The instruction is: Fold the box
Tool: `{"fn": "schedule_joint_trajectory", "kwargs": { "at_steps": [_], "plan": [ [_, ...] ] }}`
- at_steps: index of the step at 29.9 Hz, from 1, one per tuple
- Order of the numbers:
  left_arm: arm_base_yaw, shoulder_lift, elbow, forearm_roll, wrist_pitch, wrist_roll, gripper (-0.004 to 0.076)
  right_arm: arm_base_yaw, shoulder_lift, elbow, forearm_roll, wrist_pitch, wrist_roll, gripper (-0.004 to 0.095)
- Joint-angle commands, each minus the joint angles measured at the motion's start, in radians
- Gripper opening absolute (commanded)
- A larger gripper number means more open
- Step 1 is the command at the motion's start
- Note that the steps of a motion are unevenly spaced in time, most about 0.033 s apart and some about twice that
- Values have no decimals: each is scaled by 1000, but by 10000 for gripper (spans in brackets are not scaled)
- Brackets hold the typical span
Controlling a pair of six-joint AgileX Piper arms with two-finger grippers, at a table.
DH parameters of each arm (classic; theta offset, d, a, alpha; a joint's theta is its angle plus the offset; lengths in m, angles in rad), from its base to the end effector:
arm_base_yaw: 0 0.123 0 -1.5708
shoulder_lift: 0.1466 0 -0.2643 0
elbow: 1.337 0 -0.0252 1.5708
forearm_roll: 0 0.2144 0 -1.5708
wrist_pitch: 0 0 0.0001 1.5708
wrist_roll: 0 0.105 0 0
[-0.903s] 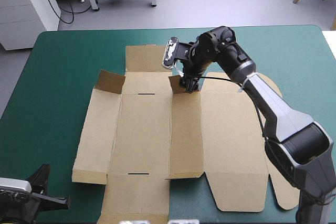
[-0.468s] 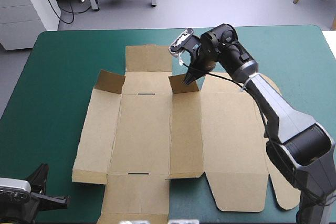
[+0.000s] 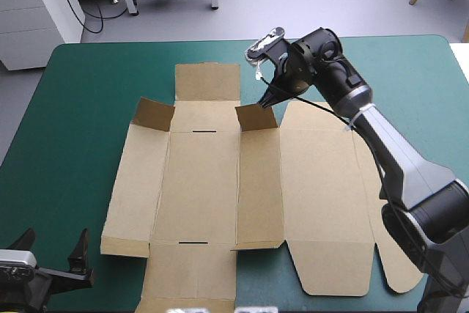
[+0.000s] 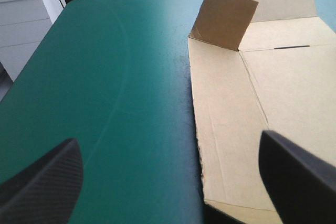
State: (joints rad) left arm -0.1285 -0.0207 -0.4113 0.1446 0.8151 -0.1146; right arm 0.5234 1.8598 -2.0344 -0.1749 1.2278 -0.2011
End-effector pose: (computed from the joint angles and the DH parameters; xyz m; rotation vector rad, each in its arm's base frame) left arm 0.0128 0.0095 0.2544 0.0327 1.8595 -0.0018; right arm 0.3302 0.1707 0.3575 -0.9003 2.3492 -0.1020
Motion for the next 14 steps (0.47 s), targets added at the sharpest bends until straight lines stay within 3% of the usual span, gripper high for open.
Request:
{"fn": "schedule_joint_trajectory", "kwargs": {
  "at_steps": [1,9,14],
  "plan": [
    [-9,58,-21,5,-73,-39,642,-4,-126,-23,-62,-24,50,-4],
    [-9,313,-151,53,-120,-35,618,-12,-348,173,-51,-83,146,-4],
    [-9,516,-314,84,-65,25,618,-12,-524,423,-51,-182,211,-4]
  ]
}}
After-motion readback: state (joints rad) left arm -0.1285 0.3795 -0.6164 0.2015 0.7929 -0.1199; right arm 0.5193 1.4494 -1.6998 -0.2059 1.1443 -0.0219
